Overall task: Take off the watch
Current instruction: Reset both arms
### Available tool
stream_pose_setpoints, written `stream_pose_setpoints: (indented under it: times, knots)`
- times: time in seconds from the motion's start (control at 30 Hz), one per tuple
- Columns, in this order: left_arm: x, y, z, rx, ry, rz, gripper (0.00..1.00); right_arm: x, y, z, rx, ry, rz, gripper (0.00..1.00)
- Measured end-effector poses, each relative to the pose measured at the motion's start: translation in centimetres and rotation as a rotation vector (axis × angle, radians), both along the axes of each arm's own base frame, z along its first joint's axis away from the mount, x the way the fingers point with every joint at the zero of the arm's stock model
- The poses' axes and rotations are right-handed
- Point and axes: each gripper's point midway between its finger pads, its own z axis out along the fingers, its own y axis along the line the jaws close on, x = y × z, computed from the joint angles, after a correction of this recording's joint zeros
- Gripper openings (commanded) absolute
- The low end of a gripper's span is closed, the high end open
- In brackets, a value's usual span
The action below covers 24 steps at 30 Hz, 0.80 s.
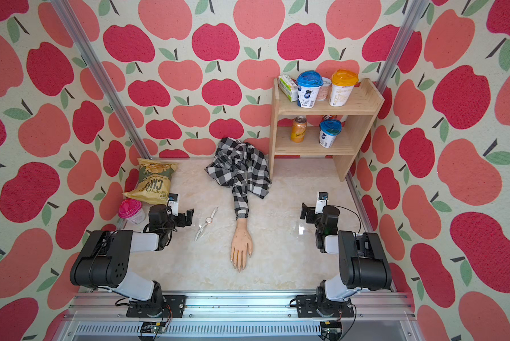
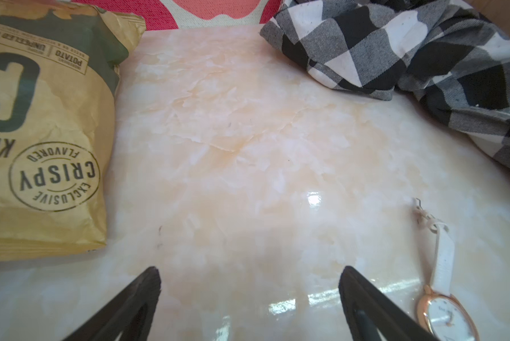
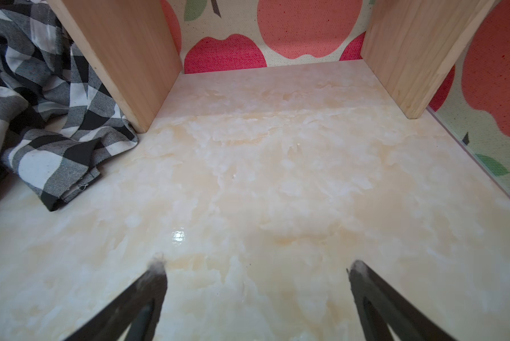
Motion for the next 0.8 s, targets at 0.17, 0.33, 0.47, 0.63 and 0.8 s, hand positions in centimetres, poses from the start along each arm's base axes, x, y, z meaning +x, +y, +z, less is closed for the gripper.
stream_pose_setpoints:
  times: [0.17,0.33,0.47,0.63,0.8]
  knots:
    - [0.6,0.5,0.9,0.0,-0.041,0.012,0.97,0.1,0.5,0.5,0.007,-0.027,0.031,1.0]
    - [0.7,0.4,1.2,0.0,-0.055,0.013,0.97,0.1,0.7,0.6,0.01,-0.033,0.038,1.0]
    - [0.7,0.4,1.2,0.0,-0.056,0.013,0.97,0.1,0.7,0.6,0.01,-0.033,0.038,1.0]
    - [0.7,0.4,1.2,0.0,-0.057,0.013,0.97,0.1,0.7,0.6,0.01,-0.033,0.038,1.0]
    - [0.7,0.4,1.2,0.0,-0.057,0.013,0.97,0.1,0.7,0.6,0.009,-0.033,0.038,1.0]
